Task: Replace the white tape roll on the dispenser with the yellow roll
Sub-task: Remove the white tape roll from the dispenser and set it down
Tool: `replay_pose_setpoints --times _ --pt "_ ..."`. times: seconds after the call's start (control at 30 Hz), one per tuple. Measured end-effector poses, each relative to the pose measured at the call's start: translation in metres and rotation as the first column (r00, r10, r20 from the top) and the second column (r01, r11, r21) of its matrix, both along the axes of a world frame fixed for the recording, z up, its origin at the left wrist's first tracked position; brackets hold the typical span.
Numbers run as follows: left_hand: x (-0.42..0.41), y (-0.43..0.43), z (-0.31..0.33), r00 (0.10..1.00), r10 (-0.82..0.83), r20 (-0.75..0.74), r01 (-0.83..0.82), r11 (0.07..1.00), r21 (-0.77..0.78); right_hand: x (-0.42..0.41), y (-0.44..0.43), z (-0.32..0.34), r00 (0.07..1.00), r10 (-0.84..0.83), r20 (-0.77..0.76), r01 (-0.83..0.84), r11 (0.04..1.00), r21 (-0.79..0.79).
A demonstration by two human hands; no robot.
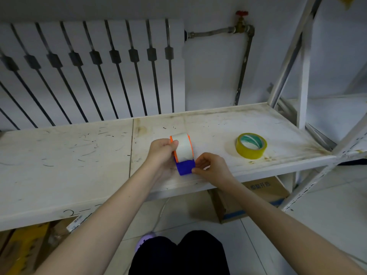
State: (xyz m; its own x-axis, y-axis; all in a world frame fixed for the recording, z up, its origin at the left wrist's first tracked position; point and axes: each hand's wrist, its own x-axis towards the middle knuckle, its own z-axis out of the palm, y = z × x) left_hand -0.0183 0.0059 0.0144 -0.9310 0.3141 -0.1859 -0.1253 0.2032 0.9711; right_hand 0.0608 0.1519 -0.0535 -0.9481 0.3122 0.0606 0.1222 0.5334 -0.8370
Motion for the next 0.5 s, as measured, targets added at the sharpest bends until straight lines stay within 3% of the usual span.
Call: replay_pose_setpoints --times 0.2,0.4,0.5 --pt "0.004 -0.006 0.021 0.999 -0.019 -0.029 0.019 1.0 0.018 0.011 -0.007 0.009 1.0 0.029 -0.006 -0.029 0.999 0.019" --pt "0.014 -0.011 0.027 0.997 -0.034 -0.072 0.036 0.999 0.029 0.017 -0.016 0.042 0.983 -0.001 -0.185 -0.022 0.992 -0.124" --pt "0.022 -0.012 0.03 0.996 -0.052 -0.076 0.053 0.999 0.008 0.02 -0.02 0.053 0.972 -0.045 -0.231 0.024 0.996 -0.09"
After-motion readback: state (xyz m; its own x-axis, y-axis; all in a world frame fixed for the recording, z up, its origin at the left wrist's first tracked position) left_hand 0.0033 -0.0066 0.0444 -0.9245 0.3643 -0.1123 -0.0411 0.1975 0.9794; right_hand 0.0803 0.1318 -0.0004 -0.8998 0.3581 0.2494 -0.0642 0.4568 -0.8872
